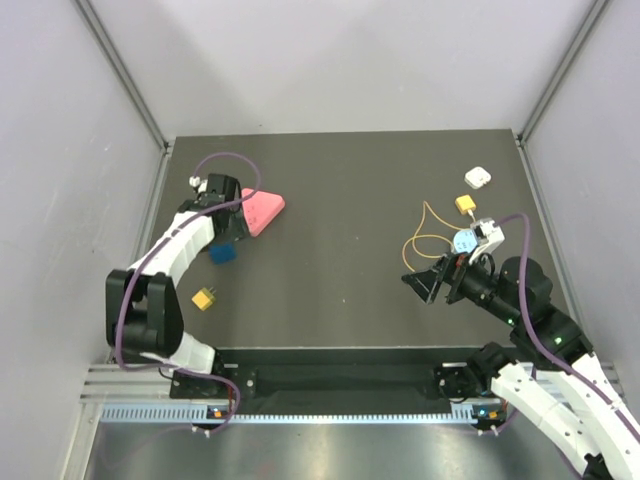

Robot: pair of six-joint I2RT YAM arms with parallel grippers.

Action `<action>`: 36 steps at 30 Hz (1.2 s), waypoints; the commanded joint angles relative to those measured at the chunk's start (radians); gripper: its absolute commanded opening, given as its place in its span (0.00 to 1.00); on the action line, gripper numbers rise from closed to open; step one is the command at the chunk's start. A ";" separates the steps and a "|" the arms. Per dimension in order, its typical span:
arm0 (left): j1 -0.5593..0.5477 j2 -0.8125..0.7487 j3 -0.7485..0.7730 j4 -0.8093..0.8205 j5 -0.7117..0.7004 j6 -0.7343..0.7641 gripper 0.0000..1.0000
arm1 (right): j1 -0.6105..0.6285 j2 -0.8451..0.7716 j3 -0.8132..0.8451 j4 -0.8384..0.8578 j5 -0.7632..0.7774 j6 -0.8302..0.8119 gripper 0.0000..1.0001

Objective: Insert the plug

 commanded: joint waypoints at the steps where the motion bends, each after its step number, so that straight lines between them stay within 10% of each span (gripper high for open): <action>1: 0.002 0.076 0.048 -0.025 -0.063 0.015 0.85 | -0.006 -0.009 0.014 0.054 -0.013 -0.014 1.00; 12: 0.060 0.190 0.043 0.053 -0.042 0.041 0.80 | -0.006 -0.007 -0.008 0.079 -0.033 -0.039 1.00; 15: 0.062 0.204 0.062 0.049 0.010 0.053 0.64 | -0.006 -0.015 -0.043 0.128 -0.050 -0.037 1.00; 20: 0.060 0.181 0.129 -0.044 0.107 0.047 0.09 | -0.006 0.007 -0.078 0.240 -0.058 -0.008 1.00; 29: 0.056 -0.098 0.130 0.192 1.112 -0.277 0.00 | -0.006 0.235 -0.009 0.559 -0.057 -0.198 0.96; 36: -0.018 -0.252 -0.150 0.762 1.376 -0.759 0.00 | 0.023 0.361 -0.090 1.008 -0.038 -0.748 0.86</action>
